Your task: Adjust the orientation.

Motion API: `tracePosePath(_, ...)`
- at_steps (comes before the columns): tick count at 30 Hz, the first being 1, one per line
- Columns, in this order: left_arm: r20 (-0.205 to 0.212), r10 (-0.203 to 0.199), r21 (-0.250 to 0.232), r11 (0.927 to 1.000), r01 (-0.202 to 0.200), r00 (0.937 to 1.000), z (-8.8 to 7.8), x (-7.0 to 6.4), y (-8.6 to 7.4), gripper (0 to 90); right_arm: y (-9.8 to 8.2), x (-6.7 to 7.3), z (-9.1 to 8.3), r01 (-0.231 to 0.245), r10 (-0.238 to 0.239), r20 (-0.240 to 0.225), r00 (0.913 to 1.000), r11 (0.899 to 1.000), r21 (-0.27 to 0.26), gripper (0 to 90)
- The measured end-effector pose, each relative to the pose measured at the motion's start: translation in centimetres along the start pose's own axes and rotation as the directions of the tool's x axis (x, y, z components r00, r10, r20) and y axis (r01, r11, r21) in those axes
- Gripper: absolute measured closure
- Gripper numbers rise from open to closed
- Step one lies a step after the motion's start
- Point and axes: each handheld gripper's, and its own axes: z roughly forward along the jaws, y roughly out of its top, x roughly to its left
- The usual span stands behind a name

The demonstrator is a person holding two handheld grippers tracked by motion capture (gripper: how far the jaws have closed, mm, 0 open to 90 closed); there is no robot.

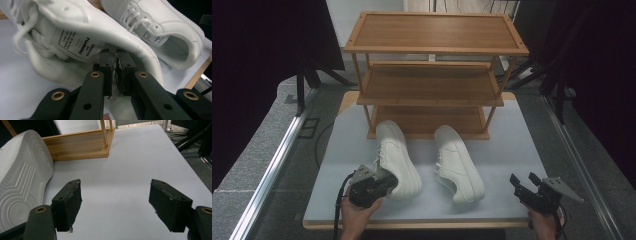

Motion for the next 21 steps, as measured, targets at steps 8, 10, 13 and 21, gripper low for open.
tracePosePath(8,0.002,0.044,0.023,0.9988,-0.044,0.9990,2.1,-1.6,1.3,79.8,-0.1,-0.3,0.0,-0.007,0.007,0.007,1.0000,1.000,0.004,26.3)
tracePosePath(10,-0.009,0.057,0.021,0.9982,-0.057,0.9983,2.2,-1.9,1.3,80.0,-0.1,-0.3,0.0,-0.005,0.005,0.008,1.0000,1.000,0.003,26.3)
tracePosePath(13,0.003,0.053,0.012,0.9985,-0.053,0.9986,1.8,-2.0,1.4,76.3,-0.1,-0.3,0.0,-0.006,0.006,0.009,0.9999,1.000,0.004,26.3)
tracePosePath(21,0.025,0.073,-0.019,0.9972,-0.073,0.9970,1.3,-2.8,2.2,72.6,-0.1,-0.3,-0.1,-0.008,0.008,0.012,0.9999,1.000,0.003,26.4)
